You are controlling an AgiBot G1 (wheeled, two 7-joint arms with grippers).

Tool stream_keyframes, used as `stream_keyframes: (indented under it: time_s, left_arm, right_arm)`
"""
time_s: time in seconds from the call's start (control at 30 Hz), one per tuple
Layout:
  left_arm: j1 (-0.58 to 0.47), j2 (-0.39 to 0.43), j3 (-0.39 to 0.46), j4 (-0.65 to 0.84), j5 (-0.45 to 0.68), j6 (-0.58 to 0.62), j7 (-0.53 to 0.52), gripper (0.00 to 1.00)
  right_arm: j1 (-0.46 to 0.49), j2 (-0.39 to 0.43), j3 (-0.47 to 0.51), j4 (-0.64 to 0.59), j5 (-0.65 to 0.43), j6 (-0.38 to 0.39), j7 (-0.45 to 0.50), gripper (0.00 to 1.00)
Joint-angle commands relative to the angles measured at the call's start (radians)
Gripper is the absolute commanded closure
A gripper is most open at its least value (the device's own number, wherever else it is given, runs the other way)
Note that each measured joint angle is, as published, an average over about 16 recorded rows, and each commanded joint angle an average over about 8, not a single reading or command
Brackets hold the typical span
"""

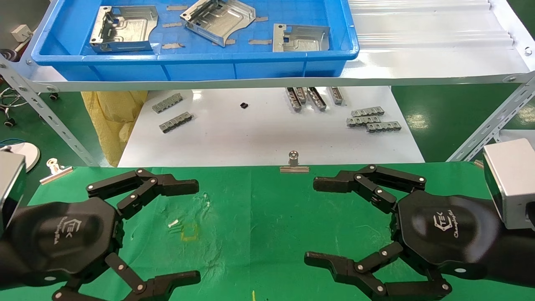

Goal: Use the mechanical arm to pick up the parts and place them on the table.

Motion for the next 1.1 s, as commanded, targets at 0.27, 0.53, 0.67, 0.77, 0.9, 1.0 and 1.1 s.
stream_keyframes:
  time_s: [0.27, 0.53, 0.67, 0.77, 0.9, 1.0, 1.1]
  left_arm:
    - [0.0, 0.0, 0.0, 0.0, 0.0, 0.0, 0.0, 0.0]
    - [0.0, 0.0, 0.0, 0.0, 0.0, 0.0, 0.0, 0.0]
    - [0.0, 0.0, 0.0, 0.0, 0.0, 0.0, 0.0, 0.0]
    - [0.0, 0.0, 0.0, 0.0, 0.0, 0.0, 0.0, 0.0]
    - [0.0, 0.0, 0.0, 0.0, 0.0, 0.0, 0.0, 0.0]
    - [0.0, 0.0, 0.0, 0.0, 0.0, 0.0, 0.0, 0.0]
    - [0.0, 0.0, 0.0, 0.0, 0.0, 0.0, 0.0, 0.0]
  right_arm:
    - [0.0, 0.0, 0.0, 0.0, 0.0, 0.0, 0.0, 1.0]
    - [0.0, 0.0, 0.0, 0.0, 0.0, 0.0, 0.0, 1.0]
    - [0.0, 0.0, 0.0, 0.0, 0.0, 0.0, 0.0, 1.0]
    - [0.0, 0.0, 0.0, 0.0, 0.0, 0.0, 0.0, 1.0]
    - [0.0, 0.0, 0.0, 0.0, 0.0, 0.0, 0.0, 1.0]
    - [0.0, 0.0, 0.0, 0.0, 0.0, 0.0, 0.0, 1.0]
    - [0.0, 0.0, 0.0, 0.0, 0.0, 0.0, 0.0, 1.0]
